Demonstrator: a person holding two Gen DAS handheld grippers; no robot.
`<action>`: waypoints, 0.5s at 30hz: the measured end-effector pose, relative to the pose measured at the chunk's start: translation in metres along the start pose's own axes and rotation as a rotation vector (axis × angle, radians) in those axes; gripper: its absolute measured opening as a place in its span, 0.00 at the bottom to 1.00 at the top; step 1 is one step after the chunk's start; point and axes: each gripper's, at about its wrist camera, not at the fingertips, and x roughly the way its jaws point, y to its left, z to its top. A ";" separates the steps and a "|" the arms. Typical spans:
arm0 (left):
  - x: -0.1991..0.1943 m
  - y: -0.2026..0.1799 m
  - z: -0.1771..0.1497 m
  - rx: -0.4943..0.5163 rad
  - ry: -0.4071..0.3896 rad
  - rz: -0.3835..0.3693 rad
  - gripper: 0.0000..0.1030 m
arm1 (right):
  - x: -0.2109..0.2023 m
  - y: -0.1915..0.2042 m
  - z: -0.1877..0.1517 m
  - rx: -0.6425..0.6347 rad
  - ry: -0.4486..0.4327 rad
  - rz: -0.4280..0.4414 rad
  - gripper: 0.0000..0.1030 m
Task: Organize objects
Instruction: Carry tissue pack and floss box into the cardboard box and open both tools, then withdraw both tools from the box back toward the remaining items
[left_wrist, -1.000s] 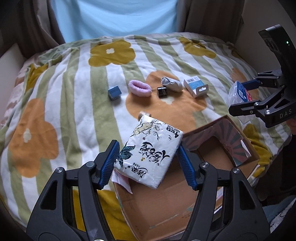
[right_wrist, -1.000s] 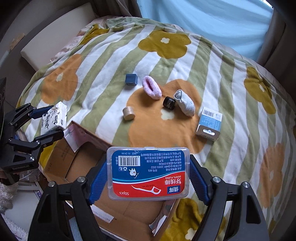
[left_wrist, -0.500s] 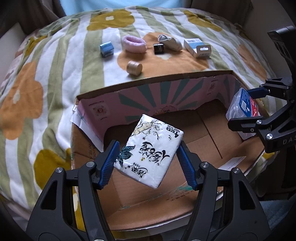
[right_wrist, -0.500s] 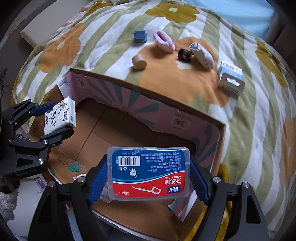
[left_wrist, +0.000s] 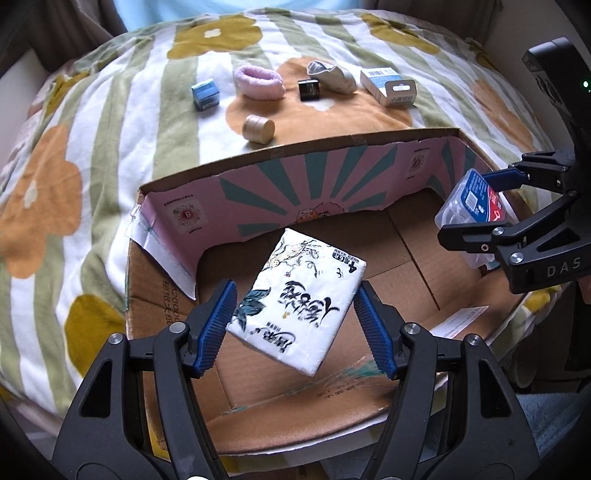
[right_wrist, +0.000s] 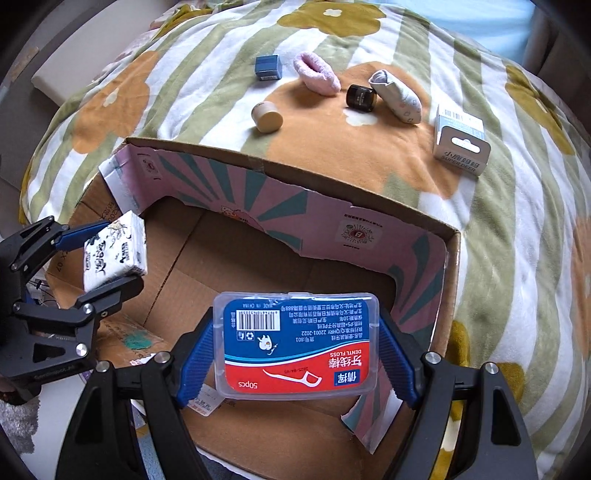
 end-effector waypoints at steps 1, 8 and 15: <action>-0.001 0.000 0.001 -0.002 0.005 0.003 0.76 | 0.000 0.000 0.000 0.006 0.005 0.005 0.75; -0.015 0.000 0.002 0.004 -0.006 -0.005 0.97 | 0.002 -0.005 -0.005 0.075 0.069 0.057 0.86; -0.023 0.003 -0.002 -0.022 -0.004 -0.021 0.97 | -0.005 -0.003 -0.009 0.063 0.042 0.083 0.95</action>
